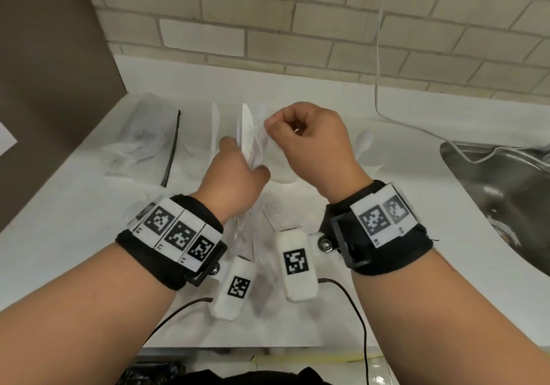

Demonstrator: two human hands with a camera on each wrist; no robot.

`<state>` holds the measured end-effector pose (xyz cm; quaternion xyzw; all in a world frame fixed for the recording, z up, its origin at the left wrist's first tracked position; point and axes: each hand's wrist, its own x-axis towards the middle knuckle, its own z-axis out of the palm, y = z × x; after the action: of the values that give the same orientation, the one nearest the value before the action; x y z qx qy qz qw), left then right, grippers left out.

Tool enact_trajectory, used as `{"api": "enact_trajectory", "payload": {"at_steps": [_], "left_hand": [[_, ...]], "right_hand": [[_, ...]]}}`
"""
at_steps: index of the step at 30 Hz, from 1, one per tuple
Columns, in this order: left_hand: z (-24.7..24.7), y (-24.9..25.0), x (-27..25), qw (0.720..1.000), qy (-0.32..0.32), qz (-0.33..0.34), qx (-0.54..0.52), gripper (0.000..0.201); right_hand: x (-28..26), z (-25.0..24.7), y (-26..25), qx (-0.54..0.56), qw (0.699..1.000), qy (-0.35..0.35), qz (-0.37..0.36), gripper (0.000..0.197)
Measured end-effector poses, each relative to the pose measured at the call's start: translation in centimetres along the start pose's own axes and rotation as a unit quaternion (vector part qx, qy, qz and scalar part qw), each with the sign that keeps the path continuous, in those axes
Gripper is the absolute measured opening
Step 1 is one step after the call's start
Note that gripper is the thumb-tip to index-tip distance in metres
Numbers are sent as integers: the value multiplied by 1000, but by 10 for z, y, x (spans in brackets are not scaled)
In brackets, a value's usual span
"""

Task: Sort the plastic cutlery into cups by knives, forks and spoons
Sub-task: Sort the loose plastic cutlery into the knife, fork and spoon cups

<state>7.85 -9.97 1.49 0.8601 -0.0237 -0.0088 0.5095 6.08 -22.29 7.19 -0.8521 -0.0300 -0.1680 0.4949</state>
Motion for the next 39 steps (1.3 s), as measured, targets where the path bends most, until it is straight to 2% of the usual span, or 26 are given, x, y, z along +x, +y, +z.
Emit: {"api": "enact_trajectory", "payload": {"at_steps": [3,5,8,11,13,16,18,21,25,27,29,31,35,39], "left_hand": [[4,-2,1,999,10,14,30,45],[6,-4,2,998,29,35,37,45],[5,-7,-1,997,45,46,38,39],[5,-7,-4,996,59,54,37,42],[5,-7,-4,995,69,55,39,43],[5,-6,-5,995,76,57,31,42],[6,-6,-6,995,76,65,29,42],[6,-6,-8,995,75,56,22,47],[4,-3,-9,996,71,55,22,55],[4,-3,-9,996,69,54,25,56],[4,-3,-9,996,62,51,34,56],[5,-3,-9,997,52,49,38,53],[8,-4,-9,998,29,51,38,51],[8,-2,-8,998,21,52,28,49]], "right_hand": [[1,10,-3,-50,998,22,8,36],[1,13,-4,-112,994,5,-14,48],[3,15,-3,-199,979,-31,-9,55],[4,18,-4,-222,974,-41,-8,58],[5,20,-3,-224,973,-55,-3,52],[8,24,0,-163,986,-46,10,24],[10,26,0,-132,990,-43,15,26],[7,26,-2,-46,995,-56,67,33],[5,23,-3,88,983,-52,155,16],[4,22,-3,119,977,-40,174,16],[3,20,-4,146,974,-23,172,21],[4,17,-5,171,972,-7,163,18],[8,12,-7,168,976,21,140,11],[14,11,-9,150,980,38,122,12]]}}
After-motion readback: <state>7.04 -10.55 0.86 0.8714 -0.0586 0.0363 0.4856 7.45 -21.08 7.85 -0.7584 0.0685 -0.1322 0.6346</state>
